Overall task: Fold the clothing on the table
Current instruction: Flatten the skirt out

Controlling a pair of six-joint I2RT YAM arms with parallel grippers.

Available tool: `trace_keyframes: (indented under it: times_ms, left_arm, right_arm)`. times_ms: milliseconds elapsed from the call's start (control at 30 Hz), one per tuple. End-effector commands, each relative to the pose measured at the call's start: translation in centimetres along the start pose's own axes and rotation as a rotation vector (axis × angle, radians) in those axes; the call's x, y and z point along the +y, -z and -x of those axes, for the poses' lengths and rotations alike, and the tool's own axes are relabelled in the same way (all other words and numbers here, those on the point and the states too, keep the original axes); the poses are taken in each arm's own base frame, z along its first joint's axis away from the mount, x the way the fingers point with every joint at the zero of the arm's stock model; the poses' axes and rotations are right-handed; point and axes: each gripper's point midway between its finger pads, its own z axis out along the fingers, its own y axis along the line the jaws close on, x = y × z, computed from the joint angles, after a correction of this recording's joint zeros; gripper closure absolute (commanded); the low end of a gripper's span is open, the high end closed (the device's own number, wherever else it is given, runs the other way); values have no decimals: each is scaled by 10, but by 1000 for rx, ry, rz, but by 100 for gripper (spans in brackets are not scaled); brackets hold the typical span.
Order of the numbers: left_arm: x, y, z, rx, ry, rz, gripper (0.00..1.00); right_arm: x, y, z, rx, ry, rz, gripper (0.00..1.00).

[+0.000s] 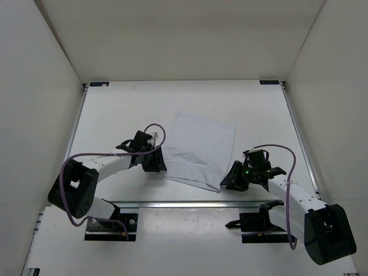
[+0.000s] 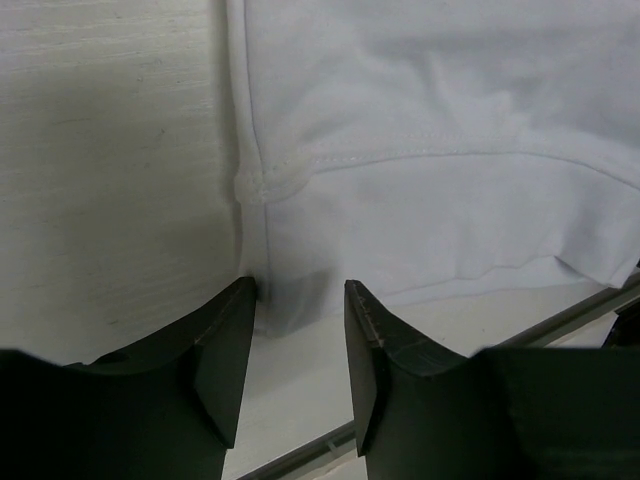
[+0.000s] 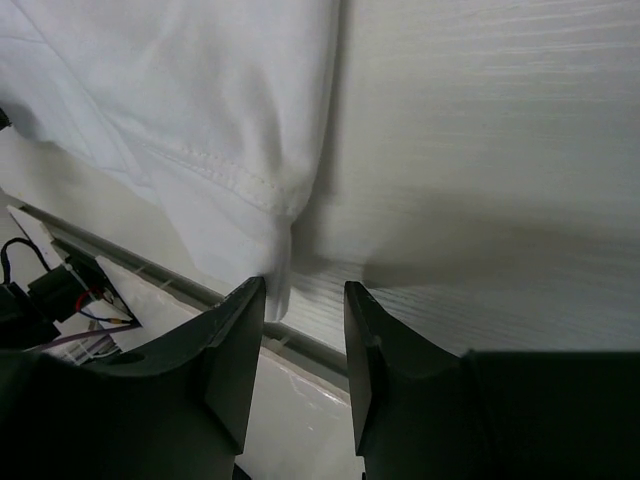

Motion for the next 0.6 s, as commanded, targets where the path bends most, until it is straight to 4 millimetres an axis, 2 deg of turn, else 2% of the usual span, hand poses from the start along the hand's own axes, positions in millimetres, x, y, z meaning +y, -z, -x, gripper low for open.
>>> trace_keyframes:
  times_ms: [0,167,200,233,267,300,333,367,400,467,500,533,567]
  left_arm:
    - [-3,4,9,-25,-33,25,48]
    - [0,-2,8,-11,-44,59,48]
    - [2,-5,5,2,-54,78,51]
    - [2,-9,1,26,-70,88,62]
    - [2,-11,0,32,-69,91,76]
    - [3,-14,-3,44,-66,95,85]
    - [2,-16,-4,49,-63,82,100]
    - [1,-18,-6,58,-52,73,100]
    - [-1,-20,-1,50,-58,68,100]
    - [1,-16,13,34,-58,85,100]
    - [-7,-10,35,-21,-64,68,100]
    - [-11,-1,46,-50,-58,61,100]
    - [-12,9,66,-106,-41,59,100]
  right_arm:
    - [19,-5,2,-7,4,80,65]
    - [17,-14,-4,20,-16,74,60]
    - [19,-15,-6,29,-17,82,59]
    - [18,-16,-7,27,-23,74,60]
    - [17,-18,-11,41,-23,70,64]
    - [16,-19,-11,42,-33,73,68]
    - [17,-21,-13,52,-24,82,80]
    - [15,-21,-12,55,-35,81,93]
    - [14,-22,-9,50,-26,76,99]
    - [17,-16,9,38,-12,73,100]
    - [26,-10,30,1,35,90,100]
    - [39,-3,49,-15,62,99,100]
    - [41,1,59,-15,93,112,100]
